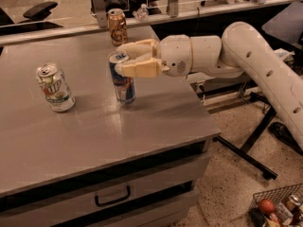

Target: Place redbull can upright

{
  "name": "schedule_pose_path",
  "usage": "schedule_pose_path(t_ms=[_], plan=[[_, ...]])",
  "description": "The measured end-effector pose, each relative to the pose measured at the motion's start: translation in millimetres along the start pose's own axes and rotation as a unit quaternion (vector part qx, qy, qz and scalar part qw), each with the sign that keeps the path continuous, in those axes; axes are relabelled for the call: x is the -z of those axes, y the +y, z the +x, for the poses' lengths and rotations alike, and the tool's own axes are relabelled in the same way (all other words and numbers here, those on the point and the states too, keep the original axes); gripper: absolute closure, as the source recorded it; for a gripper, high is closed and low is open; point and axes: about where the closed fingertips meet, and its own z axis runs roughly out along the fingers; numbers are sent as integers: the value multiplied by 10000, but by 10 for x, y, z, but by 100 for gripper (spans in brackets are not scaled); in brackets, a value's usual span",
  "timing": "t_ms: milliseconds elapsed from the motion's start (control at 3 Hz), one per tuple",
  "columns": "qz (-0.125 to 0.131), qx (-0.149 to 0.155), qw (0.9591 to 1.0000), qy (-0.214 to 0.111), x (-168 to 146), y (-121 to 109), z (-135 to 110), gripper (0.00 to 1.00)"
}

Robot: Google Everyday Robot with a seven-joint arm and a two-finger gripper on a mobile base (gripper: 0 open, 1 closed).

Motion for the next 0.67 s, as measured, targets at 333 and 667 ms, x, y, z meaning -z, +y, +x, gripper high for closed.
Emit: schedule_pose_path(t_ms=[333, 667], plan=[[35, 2, 10000, -42, 9, 41, 60, 100], [156, -58, 9998, -71, 18, 76, 123, 85]])
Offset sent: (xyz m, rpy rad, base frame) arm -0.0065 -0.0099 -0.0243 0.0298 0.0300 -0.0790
